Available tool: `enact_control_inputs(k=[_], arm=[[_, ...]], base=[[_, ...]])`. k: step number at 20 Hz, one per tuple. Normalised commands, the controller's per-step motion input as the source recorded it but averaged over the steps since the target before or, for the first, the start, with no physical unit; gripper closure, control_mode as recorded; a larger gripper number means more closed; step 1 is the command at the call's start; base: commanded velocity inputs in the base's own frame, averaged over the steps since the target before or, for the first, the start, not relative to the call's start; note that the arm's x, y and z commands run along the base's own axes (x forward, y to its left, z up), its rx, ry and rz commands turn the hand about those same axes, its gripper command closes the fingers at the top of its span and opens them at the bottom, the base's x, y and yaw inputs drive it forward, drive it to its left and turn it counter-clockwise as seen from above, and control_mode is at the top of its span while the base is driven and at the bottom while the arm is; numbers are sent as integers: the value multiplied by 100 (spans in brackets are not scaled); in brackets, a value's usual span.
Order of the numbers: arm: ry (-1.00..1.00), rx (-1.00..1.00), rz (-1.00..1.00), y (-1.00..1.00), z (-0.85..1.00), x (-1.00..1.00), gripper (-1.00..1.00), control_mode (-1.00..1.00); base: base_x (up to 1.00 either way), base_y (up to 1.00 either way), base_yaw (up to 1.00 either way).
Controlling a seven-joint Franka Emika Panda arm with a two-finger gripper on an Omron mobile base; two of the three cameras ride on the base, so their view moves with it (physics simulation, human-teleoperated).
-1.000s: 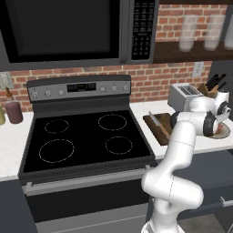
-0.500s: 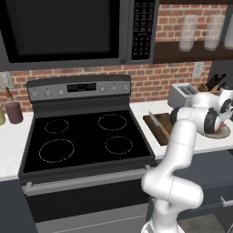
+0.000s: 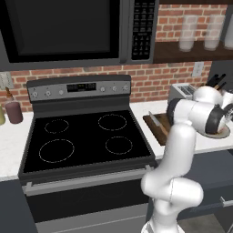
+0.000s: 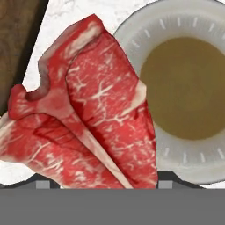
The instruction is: Pick up the knife from the drawer and place it on the cutting board. Then place the meat from the plate to the cutting board.
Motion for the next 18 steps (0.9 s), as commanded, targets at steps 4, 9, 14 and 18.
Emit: enact_control_inputs(k=[4,9,14,18], arm=[[-5,-9,0,100,33,-8,100,-100],[0,-4,0,100,80,24,100,-100],[6,0,0,100,29,30,100,-100],[5,0,-5,54,-5,65,100,-100]], base=[[0,0,0],[0,0,0],[0,0,0],[0,0,0]])
